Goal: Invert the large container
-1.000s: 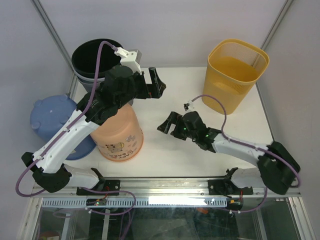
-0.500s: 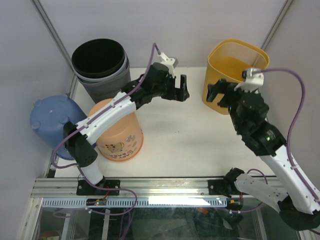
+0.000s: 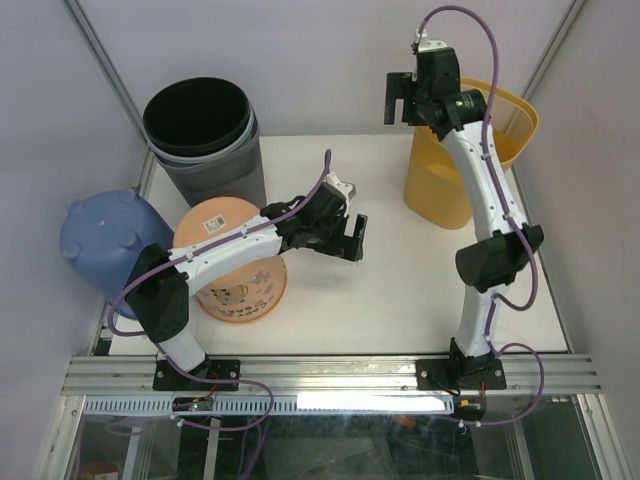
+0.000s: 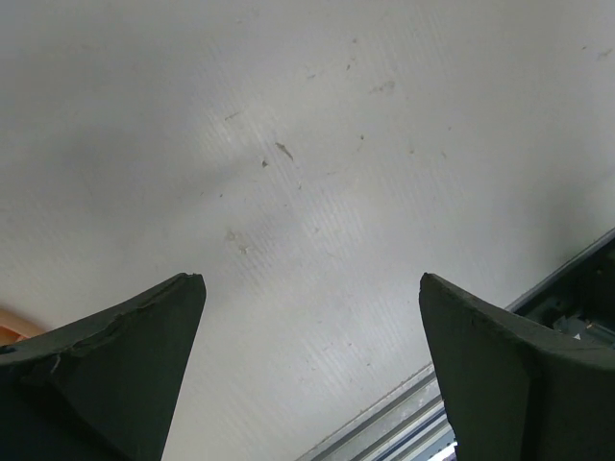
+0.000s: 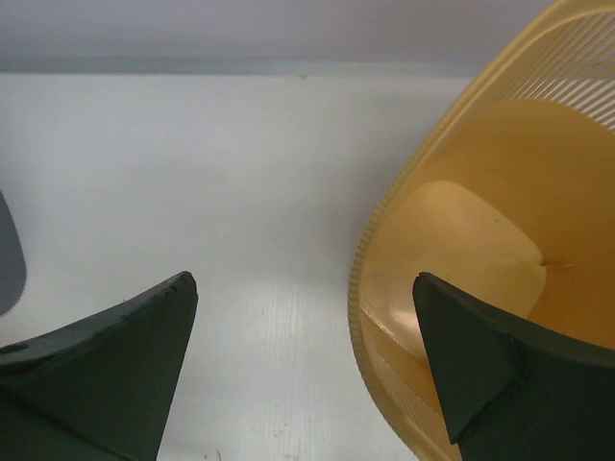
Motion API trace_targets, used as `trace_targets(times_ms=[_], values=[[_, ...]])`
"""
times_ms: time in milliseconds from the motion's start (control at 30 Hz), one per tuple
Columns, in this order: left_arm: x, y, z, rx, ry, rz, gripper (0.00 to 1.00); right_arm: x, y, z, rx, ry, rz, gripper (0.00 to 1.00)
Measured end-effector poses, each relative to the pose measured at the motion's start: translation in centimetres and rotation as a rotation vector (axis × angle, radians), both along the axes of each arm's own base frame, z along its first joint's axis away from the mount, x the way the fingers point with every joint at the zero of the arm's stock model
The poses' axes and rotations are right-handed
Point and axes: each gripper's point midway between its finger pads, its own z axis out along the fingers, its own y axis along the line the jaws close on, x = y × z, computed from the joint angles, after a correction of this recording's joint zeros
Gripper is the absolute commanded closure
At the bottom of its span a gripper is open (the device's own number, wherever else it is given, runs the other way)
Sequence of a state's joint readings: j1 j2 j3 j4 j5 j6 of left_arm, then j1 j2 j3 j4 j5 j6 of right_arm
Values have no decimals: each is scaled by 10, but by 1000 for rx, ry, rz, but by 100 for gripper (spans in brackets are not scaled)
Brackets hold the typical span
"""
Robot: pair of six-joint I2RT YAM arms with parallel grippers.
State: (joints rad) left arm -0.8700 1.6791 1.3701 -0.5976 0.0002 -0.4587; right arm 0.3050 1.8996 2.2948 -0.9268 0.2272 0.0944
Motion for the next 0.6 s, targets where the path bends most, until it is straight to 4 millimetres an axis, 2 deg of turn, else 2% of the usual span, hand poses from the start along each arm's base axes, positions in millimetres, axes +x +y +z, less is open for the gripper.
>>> trace_targets(times_ms=[67,133,233,333,367,500,600], values=[[-6,6,-8,14,19,4,1,9,4,-30,-20,83,17,11],[-11,7,-11,17,26,6,1,8,1,-50,-30,146,19,24],[-17,6,-13,14,31,1,1,8,-7,-56,-27,170,17,51],[-22,2,-13,9,32,-9,1,9,-10,-55,-17,171,24,89],[-24,1,-13,7,32,-13,1,9,-9,-56,-7,173,28,99],[-24,0,-11,0,28,-8,1,6,-3,-51,17,170,69,100],[-20,3,-7,3,7,8,1,-3,7,-35,70,144,116,100]])
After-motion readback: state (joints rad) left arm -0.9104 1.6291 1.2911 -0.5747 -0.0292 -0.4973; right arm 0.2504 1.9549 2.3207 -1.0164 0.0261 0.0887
